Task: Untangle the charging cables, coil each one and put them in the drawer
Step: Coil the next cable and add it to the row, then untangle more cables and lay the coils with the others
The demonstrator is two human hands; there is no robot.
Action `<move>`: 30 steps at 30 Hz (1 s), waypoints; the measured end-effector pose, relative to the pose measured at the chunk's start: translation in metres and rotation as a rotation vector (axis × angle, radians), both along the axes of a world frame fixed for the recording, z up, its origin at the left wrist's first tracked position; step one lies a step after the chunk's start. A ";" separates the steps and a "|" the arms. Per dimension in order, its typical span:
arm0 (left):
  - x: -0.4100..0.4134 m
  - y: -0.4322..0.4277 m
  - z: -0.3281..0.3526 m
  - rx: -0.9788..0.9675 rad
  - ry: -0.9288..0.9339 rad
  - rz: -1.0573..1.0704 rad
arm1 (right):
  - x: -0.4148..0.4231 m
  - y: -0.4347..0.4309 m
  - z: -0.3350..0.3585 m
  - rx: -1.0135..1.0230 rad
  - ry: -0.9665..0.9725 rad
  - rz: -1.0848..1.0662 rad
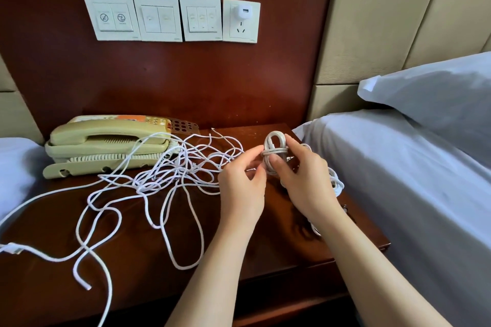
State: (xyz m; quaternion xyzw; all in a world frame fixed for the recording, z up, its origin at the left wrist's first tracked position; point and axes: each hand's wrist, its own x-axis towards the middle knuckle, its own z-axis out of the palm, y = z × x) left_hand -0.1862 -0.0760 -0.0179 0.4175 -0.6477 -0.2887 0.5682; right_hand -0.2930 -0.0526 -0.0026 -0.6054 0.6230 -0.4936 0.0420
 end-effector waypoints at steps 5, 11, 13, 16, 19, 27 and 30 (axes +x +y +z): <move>0.006 0.001 0.001 -0.016 0.025 0.013 | 0.005 -0.004 0.004 0.015 -0.055 0.084; 0.013 0.006 0.005 0.024 0.032 -0.108 | -0.001 -0.008 0.008 0.083 -0.118 0.202; 0.014 0.006 0.009 0.048 0.028 -0.178 | -0.005 -0.011 0.008 0.080 -0.134 0.204; 0.014 0.004 0.010 0.058 -0.068 -0.147 | -0.012 -0.014 0.007 0.042 -0.127 0.125; 0.011 0.002 0.000 0.131 -0.308 -0.046 | -0.020 -0.018 0.016 0.063 -0.118 0.017; 0.023 -0.002 -0.020 0.066 -0.961 0.025 | -0.015 -0.072 0.022 0.440 0.376 -0.073; 0.036 -0.005 -0.019 0.036 -0.995 0.095 | -0.003 -0.080 0.021 0.531 0.476 -0.073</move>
